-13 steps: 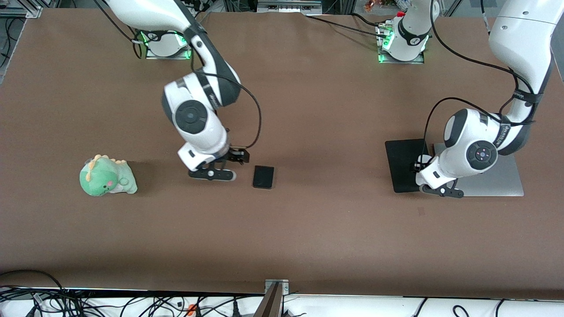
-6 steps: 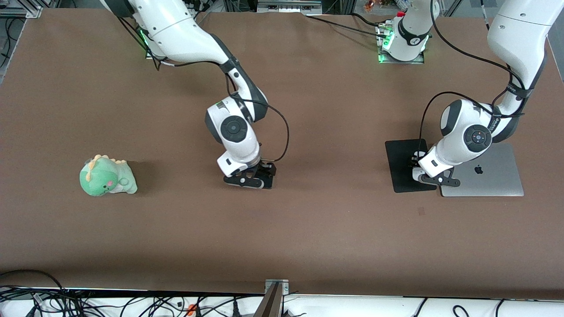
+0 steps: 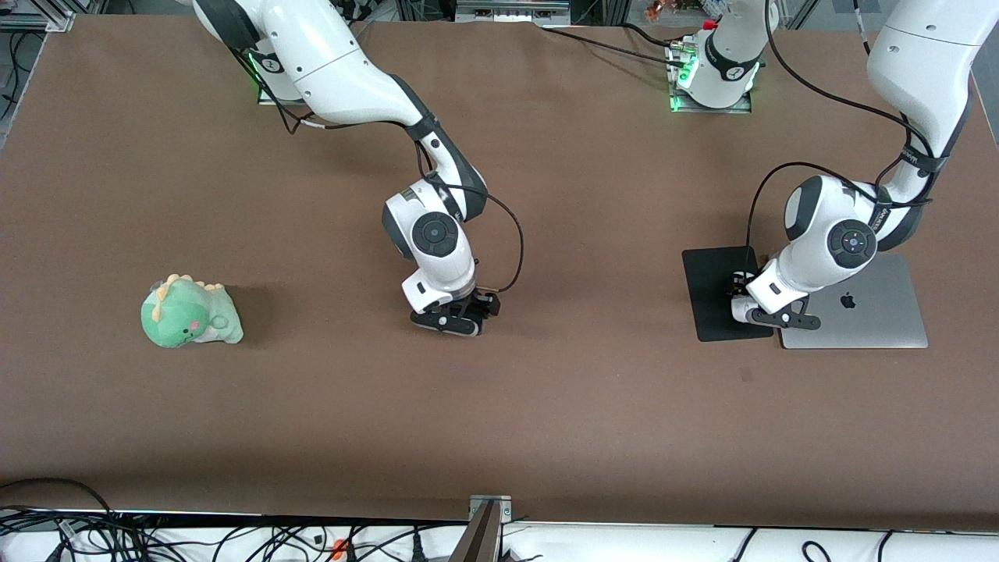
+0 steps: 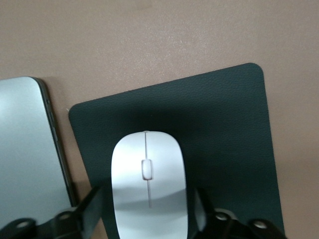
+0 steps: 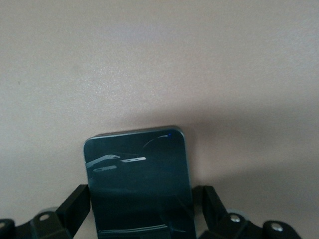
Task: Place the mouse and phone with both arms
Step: 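Set the mouse on the mousepad while the right gripper grasps the phone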
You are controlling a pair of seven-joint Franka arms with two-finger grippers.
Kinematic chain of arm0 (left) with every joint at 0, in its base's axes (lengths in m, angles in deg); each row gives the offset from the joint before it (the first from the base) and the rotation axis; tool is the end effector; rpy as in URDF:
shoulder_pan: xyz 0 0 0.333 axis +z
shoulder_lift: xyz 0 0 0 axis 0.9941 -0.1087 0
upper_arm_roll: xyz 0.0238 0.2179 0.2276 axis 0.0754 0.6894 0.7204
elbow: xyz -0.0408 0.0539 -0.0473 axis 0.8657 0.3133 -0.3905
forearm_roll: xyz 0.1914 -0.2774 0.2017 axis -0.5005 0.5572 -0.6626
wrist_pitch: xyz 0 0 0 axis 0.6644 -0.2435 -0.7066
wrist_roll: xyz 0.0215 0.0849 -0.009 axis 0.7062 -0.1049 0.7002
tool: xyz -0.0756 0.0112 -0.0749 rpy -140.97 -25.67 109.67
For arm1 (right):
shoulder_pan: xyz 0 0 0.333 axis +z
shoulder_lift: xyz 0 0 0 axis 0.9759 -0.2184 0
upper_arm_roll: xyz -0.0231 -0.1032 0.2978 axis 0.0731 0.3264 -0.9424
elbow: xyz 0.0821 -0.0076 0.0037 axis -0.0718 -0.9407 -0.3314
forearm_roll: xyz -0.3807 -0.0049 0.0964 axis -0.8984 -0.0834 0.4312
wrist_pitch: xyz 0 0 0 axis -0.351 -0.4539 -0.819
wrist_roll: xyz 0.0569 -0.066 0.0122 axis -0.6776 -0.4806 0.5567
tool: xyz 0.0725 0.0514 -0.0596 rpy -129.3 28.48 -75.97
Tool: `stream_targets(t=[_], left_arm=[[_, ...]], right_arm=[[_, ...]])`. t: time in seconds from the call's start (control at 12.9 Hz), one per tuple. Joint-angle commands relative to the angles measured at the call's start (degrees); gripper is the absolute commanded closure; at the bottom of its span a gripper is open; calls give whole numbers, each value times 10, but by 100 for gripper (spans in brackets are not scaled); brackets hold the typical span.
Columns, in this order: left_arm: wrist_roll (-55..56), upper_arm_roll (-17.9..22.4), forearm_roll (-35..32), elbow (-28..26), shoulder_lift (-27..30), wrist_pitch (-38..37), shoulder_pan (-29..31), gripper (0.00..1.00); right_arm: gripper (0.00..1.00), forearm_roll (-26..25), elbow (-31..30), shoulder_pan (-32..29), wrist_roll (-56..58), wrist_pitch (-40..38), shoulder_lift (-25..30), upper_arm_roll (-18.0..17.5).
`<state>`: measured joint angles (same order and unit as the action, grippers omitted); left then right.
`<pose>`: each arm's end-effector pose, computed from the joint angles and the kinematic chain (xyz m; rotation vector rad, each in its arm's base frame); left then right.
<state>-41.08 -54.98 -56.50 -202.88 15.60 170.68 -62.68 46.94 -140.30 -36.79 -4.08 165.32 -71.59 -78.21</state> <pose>0.5718 0.0010 0.1877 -3.1244 0.1990 0.1107 0.5859 0.4487 0.1683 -3.0598 0.3428 -0.1302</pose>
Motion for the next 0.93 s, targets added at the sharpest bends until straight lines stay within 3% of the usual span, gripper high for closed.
stream_targets(t=[0.0,0.08,0.23,0.46,0.62,0.85], left_arm=[[-6,-10,1,0,25,-13,3,0],[-5,-24,1,16,40,-48,0,0],[-6,-41,1,105,39,-191,-2,0],[-6,-68,8,211,36,-346,-11,0],[-6,-76,9,283,36,-445,-26,0],[-6,-77,9,360,39,-534,-52,0]], right_arm=[[8,-10,18,8,-16,1,-13,6],[19,-11,18,8,-12,1,-13,6],[37,-28,18,7,-6,-1,-10,6],[39,-35,19,-7,21,-14,10,7],[39,-32,19,-44,86,-71,40,6],[39,-29,18,-103,214,-122,78,3]])
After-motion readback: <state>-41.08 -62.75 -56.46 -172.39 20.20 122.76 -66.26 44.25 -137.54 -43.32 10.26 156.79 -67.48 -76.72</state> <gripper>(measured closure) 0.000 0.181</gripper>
